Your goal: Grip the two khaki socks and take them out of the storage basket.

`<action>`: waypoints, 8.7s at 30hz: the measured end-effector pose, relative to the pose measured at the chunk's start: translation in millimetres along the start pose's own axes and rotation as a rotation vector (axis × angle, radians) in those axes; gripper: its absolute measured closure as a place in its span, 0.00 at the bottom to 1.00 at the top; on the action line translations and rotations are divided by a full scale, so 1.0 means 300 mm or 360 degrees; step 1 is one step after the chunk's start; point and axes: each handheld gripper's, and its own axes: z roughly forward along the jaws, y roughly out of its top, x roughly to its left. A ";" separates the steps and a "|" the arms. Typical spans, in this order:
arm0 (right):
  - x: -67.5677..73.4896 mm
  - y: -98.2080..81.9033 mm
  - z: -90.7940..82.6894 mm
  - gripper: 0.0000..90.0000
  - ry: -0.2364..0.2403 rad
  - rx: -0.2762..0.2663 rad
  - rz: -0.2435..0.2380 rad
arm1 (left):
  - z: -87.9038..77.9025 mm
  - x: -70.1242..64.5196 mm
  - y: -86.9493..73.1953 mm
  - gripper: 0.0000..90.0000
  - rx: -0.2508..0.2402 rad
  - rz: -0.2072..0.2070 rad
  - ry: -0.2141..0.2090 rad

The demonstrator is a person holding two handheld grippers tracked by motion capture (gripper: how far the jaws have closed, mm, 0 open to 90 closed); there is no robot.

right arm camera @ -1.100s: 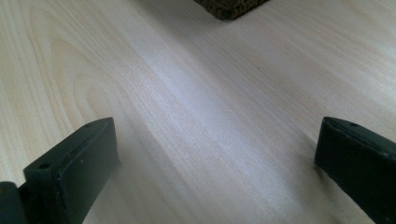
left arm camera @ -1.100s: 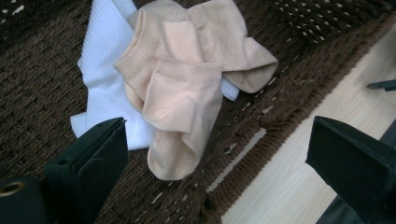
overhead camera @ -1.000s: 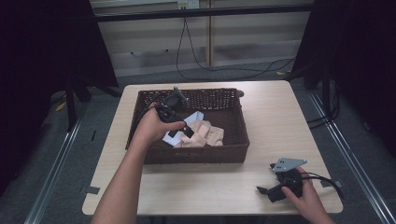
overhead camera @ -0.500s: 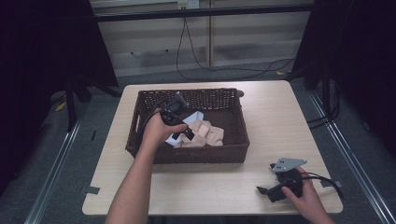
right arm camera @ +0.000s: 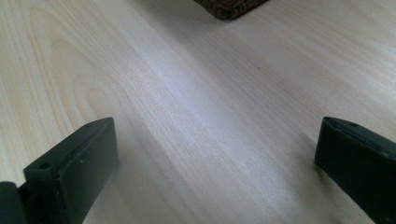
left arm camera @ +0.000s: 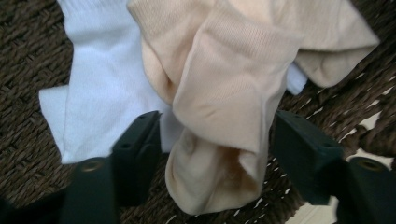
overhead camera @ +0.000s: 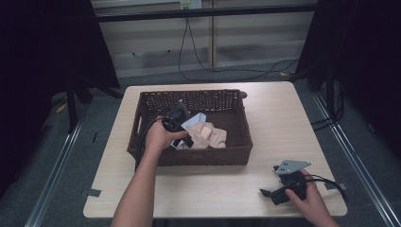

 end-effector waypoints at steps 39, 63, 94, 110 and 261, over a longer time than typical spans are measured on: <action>-0.001 0.001 0.000 0.00 0.0002 0.0001 -0.0007 | -0.390 -0.086 0.046 0.94 -0.0014 0.0084 -0.0045; -0.001 0.001 0.000 0.00 0.0003 0.0001 -0.0006 | -0.629 -0.149 0.093 0.94 -0.0026 0.0102 0.0012; -0.001 0.001 0.000 0.00 0.0000 0.0003 -0.0007 | -0.699 -0.231 0.041 0.94 -0.0018 0.0202 -0.0047; -0.001 0.000 0.000 0.00 -0.0001 0.0001 -0.0005 | -0.587 -0.304 -0.030 0.92 0.0020 0.0350 -0.0093; -0.001 0.001 0.000 0.00 0.0003 0.0001 -0.0006 | -0.324 -0.113 0.111 0.94 0.0100 0.0079 -0.0015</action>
